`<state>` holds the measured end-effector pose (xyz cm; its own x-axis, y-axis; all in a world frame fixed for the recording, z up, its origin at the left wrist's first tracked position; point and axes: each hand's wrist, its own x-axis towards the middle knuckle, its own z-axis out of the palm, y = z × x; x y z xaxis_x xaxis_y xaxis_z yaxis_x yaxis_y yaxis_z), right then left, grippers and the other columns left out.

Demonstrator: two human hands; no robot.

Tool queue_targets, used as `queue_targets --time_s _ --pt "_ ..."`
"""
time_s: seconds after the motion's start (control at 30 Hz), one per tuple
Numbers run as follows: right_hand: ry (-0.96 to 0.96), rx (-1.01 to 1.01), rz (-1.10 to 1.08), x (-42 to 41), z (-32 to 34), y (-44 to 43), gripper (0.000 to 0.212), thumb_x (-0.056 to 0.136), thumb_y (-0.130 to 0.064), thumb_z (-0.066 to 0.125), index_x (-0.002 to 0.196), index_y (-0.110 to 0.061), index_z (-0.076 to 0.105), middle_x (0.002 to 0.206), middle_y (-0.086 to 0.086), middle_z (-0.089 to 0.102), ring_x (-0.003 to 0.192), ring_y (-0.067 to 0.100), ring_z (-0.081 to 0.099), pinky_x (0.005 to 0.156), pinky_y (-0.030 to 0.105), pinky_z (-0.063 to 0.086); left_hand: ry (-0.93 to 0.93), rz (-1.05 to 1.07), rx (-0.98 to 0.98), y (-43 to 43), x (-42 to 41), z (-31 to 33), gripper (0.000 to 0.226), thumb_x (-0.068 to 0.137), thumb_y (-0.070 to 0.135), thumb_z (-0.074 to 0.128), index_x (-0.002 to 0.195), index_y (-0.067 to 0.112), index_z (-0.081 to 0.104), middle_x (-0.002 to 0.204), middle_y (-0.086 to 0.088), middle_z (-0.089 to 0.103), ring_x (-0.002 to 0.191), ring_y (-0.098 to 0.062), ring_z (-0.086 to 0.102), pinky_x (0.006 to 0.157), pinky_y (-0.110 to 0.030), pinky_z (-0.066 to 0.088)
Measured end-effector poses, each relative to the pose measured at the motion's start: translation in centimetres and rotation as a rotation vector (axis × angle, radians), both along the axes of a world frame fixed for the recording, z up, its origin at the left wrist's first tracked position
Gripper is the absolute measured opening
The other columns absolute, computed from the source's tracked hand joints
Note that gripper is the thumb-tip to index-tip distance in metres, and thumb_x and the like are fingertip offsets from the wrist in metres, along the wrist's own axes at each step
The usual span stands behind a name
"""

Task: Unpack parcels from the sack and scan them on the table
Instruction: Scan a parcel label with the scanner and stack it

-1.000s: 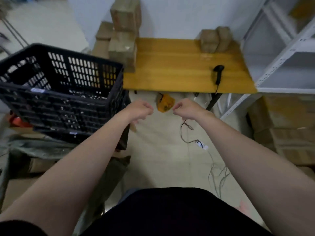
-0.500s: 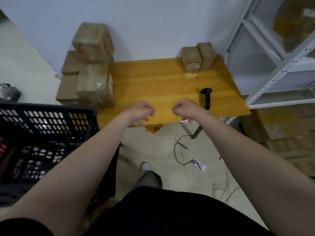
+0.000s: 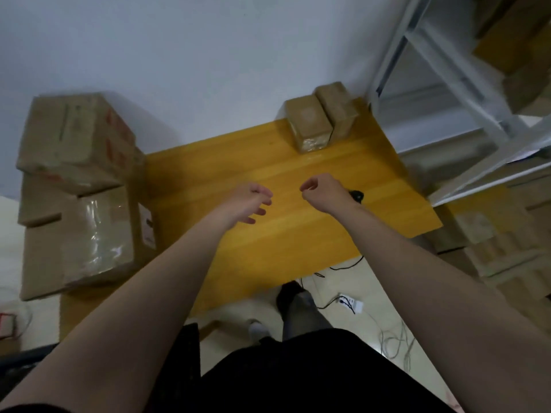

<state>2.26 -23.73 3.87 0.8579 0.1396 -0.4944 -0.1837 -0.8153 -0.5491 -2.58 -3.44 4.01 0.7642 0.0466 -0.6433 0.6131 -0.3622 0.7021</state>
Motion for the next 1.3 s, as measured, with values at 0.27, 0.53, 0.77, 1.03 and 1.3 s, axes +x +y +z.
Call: queue_targets --time_s 0.27,0.53,0.77,1.03,1.3 --pt "0.031 -0.034 -0.015 17.3 -2.5 1.8 0.028 0.093 -0.024 0.056 0.111 -0.011 0.073 0.104 0.013 0.07 0.097 0.033 0.066 0.08 0.041 0.053 0.115 -0.022 0.017 2.3 13.8 -2.7 0.008 0.099 0.026 0.061 0.1 0.029 0.068 0.11 0.007 0.072 0.096 -0.013 0.072 0.071 -0.034 0.059" --pt "0.066 -0.185 -0.051 30.4 -7.6 4.3 0.049 0.1 -0.033 0.054 0.145 -0.015 0.049 0.151 0.012 0.047 0.146 0.041 0.031 0.112 0.05 0.032 0.18 0.024 -0.019 2.2 26.2 -7.7 0.009 0.1 0.028 0.061 0.103 0.027 0.069 0.11 0.006 0.074 0.097 -0.015 0.073 0.071 -0.035 0.06" --pt "0.11 -0.457 0.107 33.6 -12.8 4.9 0.07 0.091 -0.037 0.065 0.154 -0.034 0.032 0.166 0.015 0.01 0.144 0.052 0.017 0.119 0.059 0.018 0.276 0.032 -0.056 1.7 29.9 -12.2 0.02 0.106 0.031 0.05 0.114 0.023 0.067 0.115 0.005 0.07 0.099 -0.015 0.071 0.079 -0.037 0.059" --pt "-0.008 -0.493 0.086 31.3 -14.0 7.0 0.059 0.082 -0.029 0.076 0.129 -0.039 0.042 0.148 0.01 0.027 0.119 0.048 0.036 0.103 0.052 0.036 0.338 0.07 -0.066 2.8 28.0 -13.3 0.019 0.107 0.031 0.048 0.102 0.027 0.066 0.116 0.005 0.07 0.102 -0.016 0.07 0.084 -0.041 0.059" --pt "0.05 -0.547 0.158 22.6 -13.2 8.9 0.051 0.082 -0.045 0.078 0.122 -0.038 0.048 0.147 0.009 0.029 0.122 0.052 0.04 0.106 0.055 0.032 0.23 0.219 -0.057 8.0 21.4 -9.9 0.01 0.099 0.025 0.059 0.099 0.028 0.069 0.107 0.007 0.074 0.096 -0.016 0.074 0.073 -0.036 0.059"
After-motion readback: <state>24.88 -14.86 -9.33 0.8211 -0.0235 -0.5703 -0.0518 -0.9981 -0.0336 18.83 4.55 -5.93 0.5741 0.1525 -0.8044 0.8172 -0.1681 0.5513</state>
